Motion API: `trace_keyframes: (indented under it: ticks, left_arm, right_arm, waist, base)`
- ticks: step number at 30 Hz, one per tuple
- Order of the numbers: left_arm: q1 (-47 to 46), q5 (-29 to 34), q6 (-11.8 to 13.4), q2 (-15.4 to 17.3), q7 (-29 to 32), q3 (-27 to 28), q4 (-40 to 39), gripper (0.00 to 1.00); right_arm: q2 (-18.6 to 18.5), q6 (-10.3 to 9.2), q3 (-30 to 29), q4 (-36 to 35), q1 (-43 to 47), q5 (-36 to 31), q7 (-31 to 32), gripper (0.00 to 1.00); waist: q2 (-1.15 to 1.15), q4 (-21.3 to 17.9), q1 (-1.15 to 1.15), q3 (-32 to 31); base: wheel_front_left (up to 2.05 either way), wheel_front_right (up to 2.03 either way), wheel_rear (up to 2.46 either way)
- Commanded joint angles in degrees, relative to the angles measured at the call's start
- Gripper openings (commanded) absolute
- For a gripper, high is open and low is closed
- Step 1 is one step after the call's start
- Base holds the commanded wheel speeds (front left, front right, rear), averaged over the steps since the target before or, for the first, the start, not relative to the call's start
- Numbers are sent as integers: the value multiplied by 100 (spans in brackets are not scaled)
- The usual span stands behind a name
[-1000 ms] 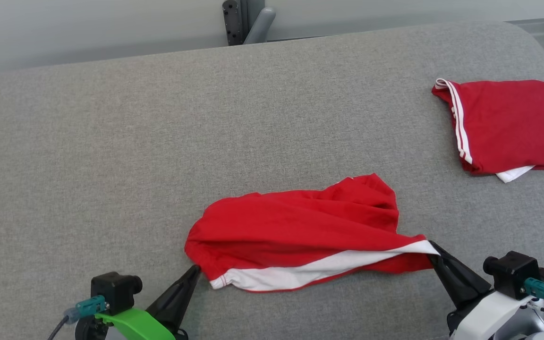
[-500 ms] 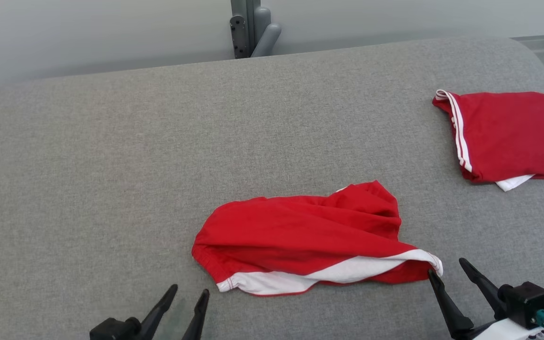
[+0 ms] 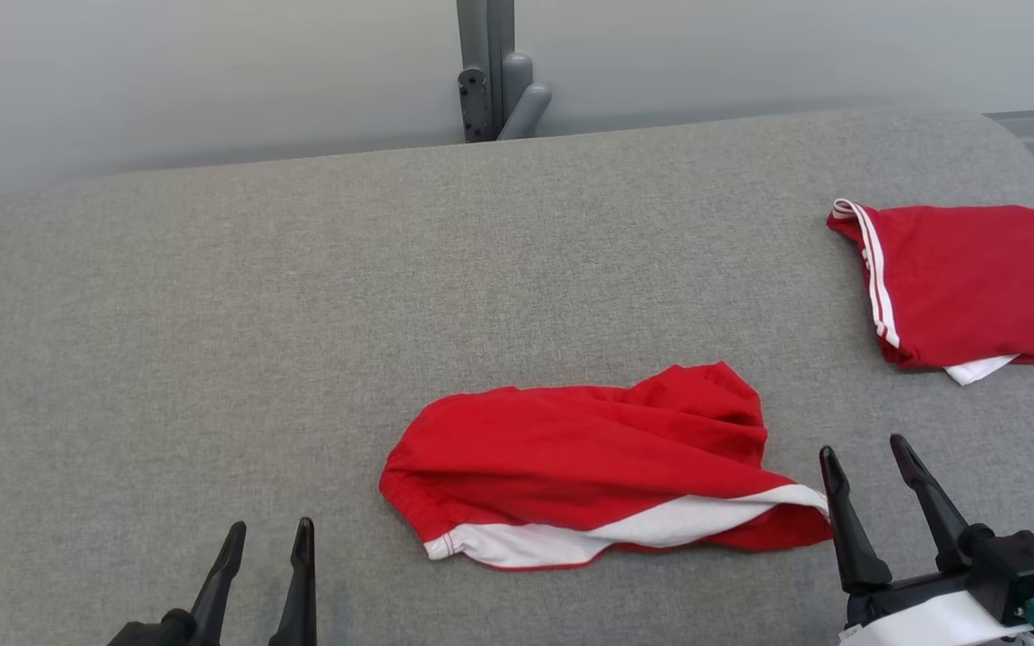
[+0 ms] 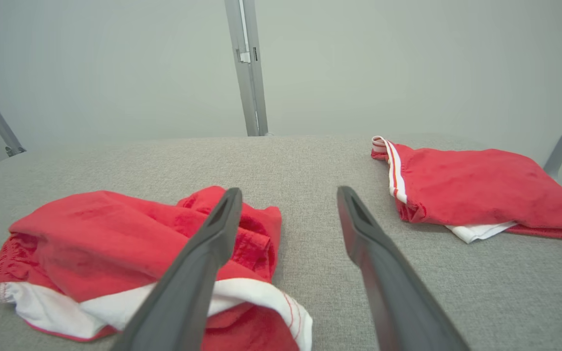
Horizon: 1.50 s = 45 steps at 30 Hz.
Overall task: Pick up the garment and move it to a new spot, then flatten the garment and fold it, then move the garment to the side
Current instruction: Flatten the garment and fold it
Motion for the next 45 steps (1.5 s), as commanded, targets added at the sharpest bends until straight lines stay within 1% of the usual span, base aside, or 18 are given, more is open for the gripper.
trace_keyframes:
  ticks: [1, 3, 11, 18, 22, 25, 29, 31, 33, 37, 39, 45]
  left_arm:
    - [72, 171, -58, -120, -14, 141, 49, 100]
    - [7, 308, -101, -240, -14, 265, 127, 100]
    - [-139, 497, -147, -447, -14, 320, 457, 100]
    - [-117, 434, -150, -465, -15, 217, 555, 100]
    - [-99, 375, -151, -386, -15, 58, 656, 100]
    - [-78, 193, -152, -271, -15, -388, 913, 100]
    - [-218, -141, -148, -41, 1, -1017, 1208, 100]
    - [-317, -354, -148, -1, 76, -1246, 1307, 100]
    - [-402, -496, -148, 58, 150, -1434, 1339, 100]
    - [-620, -811, -148, 118, 366, -1700, 1409, 100]
    - [-739, -894, -148, 154, 430, -1838, 1482, 100]
    - [-1053, -1124, -148, 294, 556, -2086, 1665, 100]
  right_arm:
    - [96, -8, -119, -62, -10, -140, -15, 100]
    - [192, -6, -209, -35, -23, -250, -15, 100]
    - [299, -6, -352, 145, -62, -385, -17, 100]
    - [280, -6, -240, 314, -121, -413, -17, 100]
    - [247, -6, -157, 431, -99, -330, -18, 100]
    - [19, -6, 223, 696, 15, -70, -18, 100]
    - [-587, -6, 722, 1000, 74, 242, 71, 100]
    - [-869, -6, 795, 1007, 9, 359, 249, 100]
    - [-1052, -6, 783, 936, -27, 476, 428, 100]
    - [-1259, -6, 771, 832, -99, 716, 766, 100]
    - [-1272, -6, 837, 850, -146, 853, 889, 100]
    - [-1367, -6, 1332, 1093, -473, 1195, 1065, 100]
  waist:
    - [25, 75, 0, -86]
    - [25, 152, 0, -129]
    - [25, 287, 0, -251]
    - [25, 281, 0, -297]
    - [25, 249, 0, -301]
    - [25, 228, 0, -334]
    - [25, 154, 0, -372]
    - [25, 109, 0, -378]
    - [25, 63, 0, -374]
    - [25, -6, 0, -329]
    - [25, -31, 0, -302]
    - [25, -105, 0, -224]
  base:
    - [0, 0, 0]
    - [0, 0, 0]
    - [0, 0, 0]
    - [0, 0, 0]
    - [0, 0, 0]
    - [0, 0, 0]
    - [0, 0, 0]
    - [0, 0, 0]
    - [0, 0, 0]
    - [0, 0, 0]
    - [0, 0, 0]
    - [0, 0, 0]
